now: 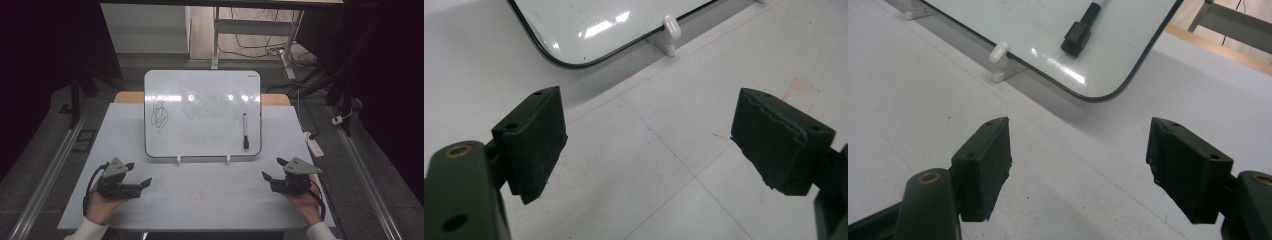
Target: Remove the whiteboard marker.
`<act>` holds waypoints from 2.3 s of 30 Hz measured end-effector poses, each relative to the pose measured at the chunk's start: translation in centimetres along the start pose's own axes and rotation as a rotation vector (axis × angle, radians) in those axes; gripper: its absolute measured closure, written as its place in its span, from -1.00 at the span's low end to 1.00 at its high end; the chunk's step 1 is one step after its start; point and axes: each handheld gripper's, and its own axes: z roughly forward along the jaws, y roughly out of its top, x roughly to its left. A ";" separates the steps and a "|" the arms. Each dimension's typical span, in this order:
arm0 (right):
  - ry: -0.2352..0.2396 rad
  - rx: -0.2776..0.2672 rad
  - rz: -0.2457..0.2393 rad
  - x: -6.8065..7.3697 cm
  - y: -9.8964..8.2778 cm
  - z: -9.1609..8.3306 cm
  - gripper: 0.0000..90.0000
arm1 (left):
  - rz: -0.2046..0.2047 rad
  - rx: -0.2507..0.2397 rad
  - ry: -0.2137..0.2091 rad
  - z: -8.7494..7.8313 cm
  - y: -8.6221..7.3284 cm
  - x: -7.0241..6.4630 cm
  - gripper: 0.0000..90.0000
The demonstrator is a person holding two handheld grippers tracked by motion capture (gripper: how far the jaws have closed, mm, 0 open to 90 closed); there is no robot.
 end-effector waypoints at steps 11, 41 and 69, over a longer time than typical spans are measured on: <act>0.010 0.018 0.015 0.0 -0.1 0.4 -0.40 | -0.004 0.012 -0.001 0.2 -0.2 0.1 -0.66; -0.134 0.034 0.085 -1.0 12.1 7.2 -0.21 | 0.004 0.024 0.000 0.8 -0.2 0.0 -0.66; -0.249 0.033 0.151 -0.6 13.5 12.9 0.75 | 0.033 0.030 0.020 1.0 -0.4 0.0 -0.64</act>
